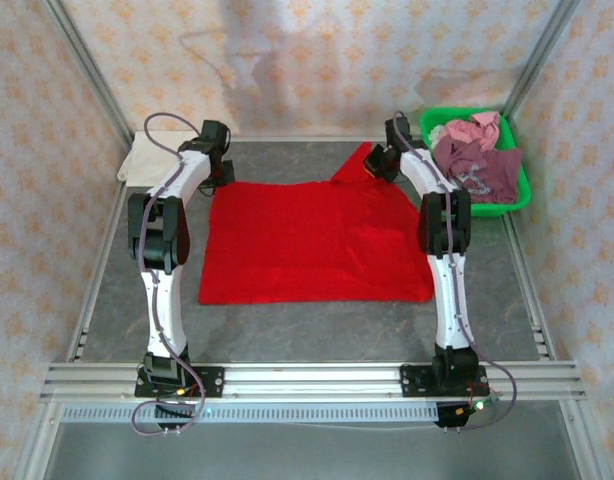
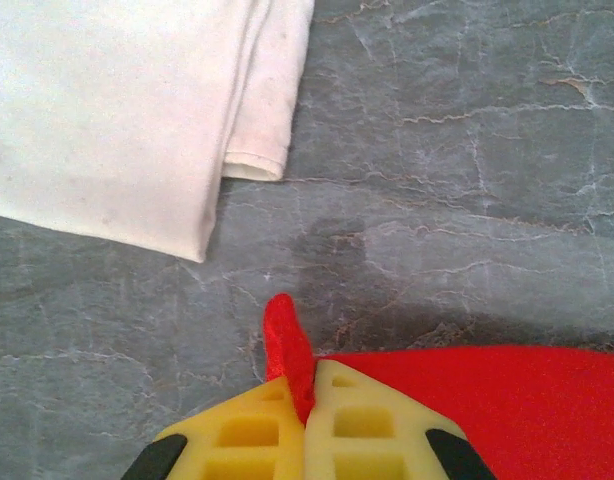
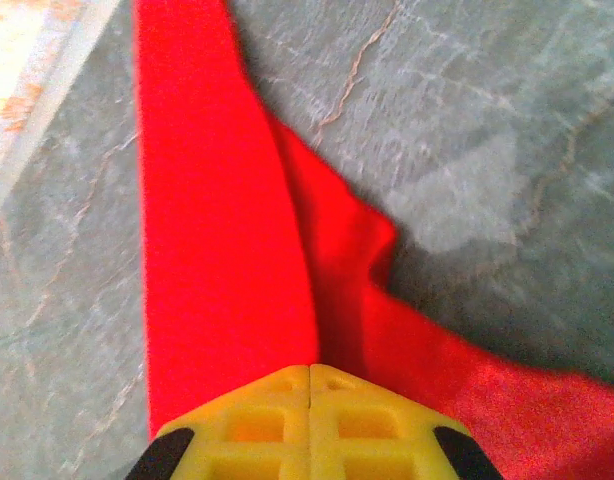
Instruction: Fold and stack the t-shirts
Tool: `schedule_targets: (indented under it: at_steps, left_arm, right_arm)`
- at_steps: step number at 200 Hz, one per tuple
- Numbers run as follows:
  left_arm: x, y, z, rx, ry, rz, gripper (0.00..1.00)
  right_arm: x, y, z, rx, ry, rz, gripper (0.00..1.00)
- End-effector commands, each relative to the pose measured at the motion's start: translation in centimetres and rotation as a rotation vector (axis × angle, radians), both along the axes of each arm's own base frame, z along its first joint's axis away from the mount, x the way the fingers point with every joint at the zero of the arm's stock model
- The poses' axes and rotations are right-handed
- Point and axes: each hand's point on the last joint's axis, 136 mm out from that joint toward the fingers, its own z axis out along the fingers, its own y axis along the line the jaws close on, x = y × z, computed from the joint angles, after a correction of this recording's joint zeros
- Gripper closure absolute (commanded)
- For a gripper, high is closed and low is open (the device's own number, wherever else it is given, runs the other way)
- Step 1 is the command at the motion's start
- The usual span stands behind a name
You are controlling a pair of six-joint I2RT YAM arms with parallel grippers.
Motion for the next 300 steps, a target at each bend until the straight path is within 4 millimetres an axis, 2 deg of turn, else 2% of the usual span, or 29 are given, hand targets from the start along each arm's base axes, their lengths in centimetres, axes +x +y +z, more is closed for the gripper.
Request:
schedule_targets:
  at_steps: [1,37,82,134,161,200,240,272,300]
  left_arm:
    - [0.3,0.8,2.7,0.064,-0.063,-0.008,1.00]
    - [0.3,0.4,2.4,0.069,-0.080,-0.040,1.00]
    - [0.4,-0.5,2.7,0.083,-0.089,-0.097,1.00]
    - [-0.6,-0.5,3.7,0.108,-0.137,-0.103,1.00]
    - [-1.5,-0.5,3.4,0.120,-0.135,-0.099,1.00]
    - [-2.6,-0.2,1.9,0.148,-0.106,-0.097,1.00]
    - [-3.0,0.4,1.2,0.180,-0.098,-0.085,1.00]
    - [-3.1,0.6,2.1,0.201,-0.121,-0.081,1.00]
    - [-3.5,0.9,2.0,0.214,-0.118,-0.076,1.00]
  right_arm:
    - [0.5,0.1,7.3,0.067,-0.153,-0.080,1.00]
    - [-1.3,0.1,9.5,0.178,-0.211,-0.170,1.00]
    - [-3.4,0.3,10.5,0.197,-0.225,-0.210,1.00]
    - [-5.6,0.5,13.0,0.018,-0.277,-0.190,1.00]
    - [-6.9,0.9,14.1,-0.119,-0.295,-0.156,1.00]
    - [-9.1,1.4,15.1,-0.267,-0.295,-0.117,1.00]
    - [-10.3,1.9,14.8,-0.317,-0.273,-0.082,1.00]
    - [-11.4,1.7,15.7,-0.349,-0.279,-0.065,1.00]
    - [-12.7,1.7,16.6,-0.372,-0.283,-0.042,1.00]
